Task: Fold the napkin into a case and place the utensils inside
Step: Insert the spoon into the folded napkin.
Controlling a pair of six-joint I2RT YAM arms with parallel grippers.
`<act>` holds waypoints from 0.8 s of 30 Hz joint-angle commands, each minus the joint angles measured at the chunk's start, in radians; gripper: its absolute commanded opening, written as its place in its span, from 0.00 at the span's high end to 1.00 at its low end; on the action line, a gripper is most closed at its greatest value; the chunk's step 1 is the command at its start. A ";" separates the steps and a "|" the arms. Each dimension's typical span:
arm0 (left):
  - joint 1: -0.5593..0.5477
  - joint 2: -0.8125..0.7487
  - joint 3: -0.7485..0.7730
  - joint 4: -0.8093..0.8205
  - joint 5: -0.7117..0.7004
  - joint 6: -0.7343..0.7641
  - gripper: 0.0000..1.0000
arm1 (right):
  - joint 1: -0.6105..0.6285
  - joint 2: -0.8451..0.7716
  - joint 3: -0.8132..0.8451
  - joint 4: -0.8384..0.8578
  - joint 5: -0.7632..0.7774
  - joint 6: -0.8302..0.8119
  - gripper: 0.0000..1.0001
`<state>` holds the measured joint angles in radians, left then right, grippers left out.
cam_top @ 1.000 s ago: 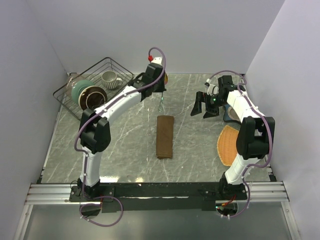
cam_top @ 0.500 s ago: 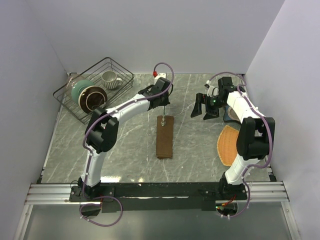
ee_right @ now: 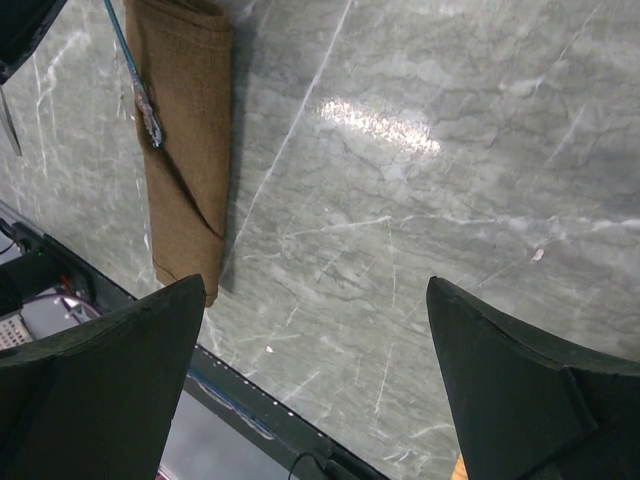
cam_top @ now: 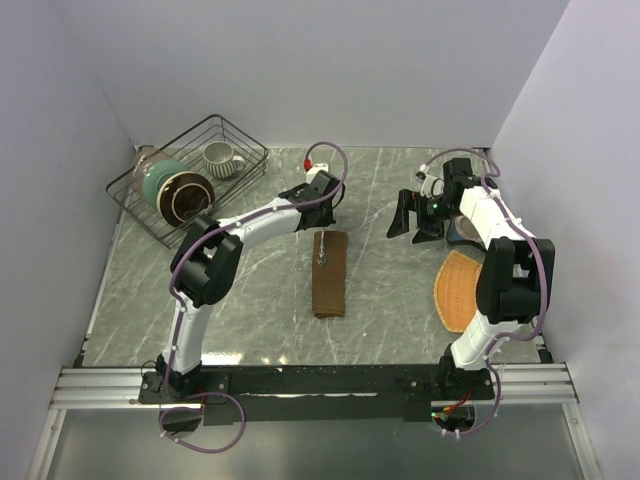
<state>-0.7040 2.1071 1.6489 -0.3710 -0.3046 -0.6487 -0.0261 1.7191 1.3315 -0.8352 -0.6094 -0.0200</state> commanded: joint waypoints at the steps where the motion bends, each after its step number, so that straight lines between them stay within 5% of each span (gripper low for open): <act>1: -0.015 -0.016 -0.008 0.018 -0.011 -0.034 0.99 | -0.005 -0.061 -0.025 0.002 0.002 -0.012 0.00; 17: -0.046 -0.104 -0.110 -0.020 -0.034 -0.117 0.99 | -0.005 -0.088 -0.094 0.059 -0.052 0.018 0.00; 24: -0.043 -0.145 -0.130 0.055 -0.106 -0.095 0.99 | 0.015 -0.029 -0.137 0.214 -0.153 0.187 0.00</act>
<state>-0.7433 2.0491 1.5265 -0.3855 -0.3454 -0.7383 -0.0257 1.6783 1.1980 -0.7383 -0.6876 0.0677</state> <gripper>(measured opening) 0.033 0.997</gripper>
